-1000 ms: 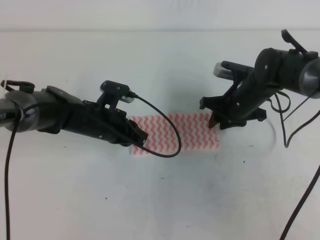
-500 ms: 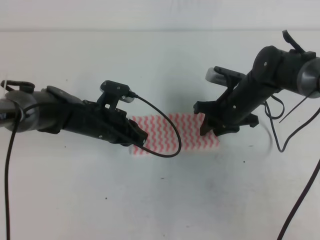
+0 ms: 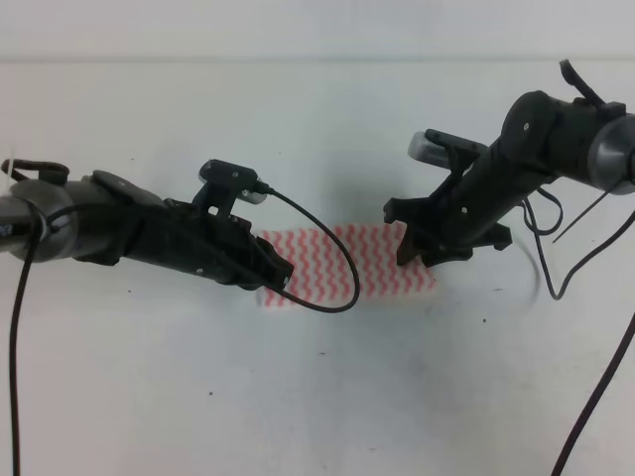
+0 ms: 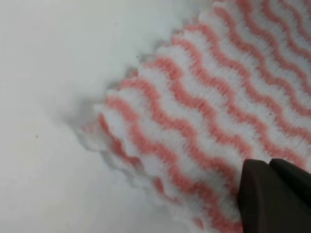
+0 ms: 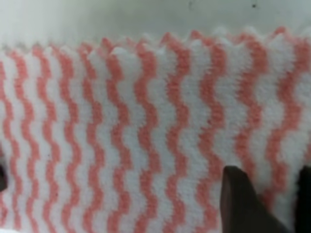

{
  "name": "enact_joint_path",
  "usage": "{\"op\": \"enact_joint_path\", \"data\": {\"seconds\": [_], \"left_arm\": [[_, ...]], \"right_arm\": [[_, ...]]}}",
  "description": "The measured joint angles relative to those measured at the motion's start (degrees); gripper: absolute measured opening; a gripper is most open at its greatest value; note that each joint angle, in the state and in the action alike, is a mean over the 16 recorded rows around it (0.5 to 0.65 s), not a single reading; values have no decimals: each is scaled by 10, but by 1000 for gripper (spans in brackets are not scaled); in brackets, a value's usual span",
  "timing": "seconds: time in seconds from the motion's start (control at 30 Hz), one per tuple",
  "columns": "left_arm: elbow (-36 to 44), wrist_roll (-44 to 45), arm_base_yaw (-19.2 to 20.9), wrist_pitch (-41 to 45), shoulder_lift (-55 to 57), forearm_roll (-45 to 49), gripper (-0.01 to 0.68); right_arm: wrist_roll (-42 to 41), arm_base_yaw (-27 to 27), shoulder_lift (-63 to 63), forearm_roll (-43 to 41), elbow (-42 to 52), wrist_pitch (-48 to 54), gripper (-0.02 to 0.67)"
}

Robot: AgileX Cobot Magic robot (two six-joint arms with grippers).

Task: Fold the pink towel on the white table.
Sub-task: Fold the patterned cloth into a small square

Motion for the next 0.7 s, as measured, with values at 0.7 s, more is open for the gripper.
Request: {"op": "enact_joint_path", "data": {"seconds": [0.7], "left_arm": [[0,2,0,1,0,0,-2]], "right_arm": [[-15,0,-18,25,0,-8,-6]]}}
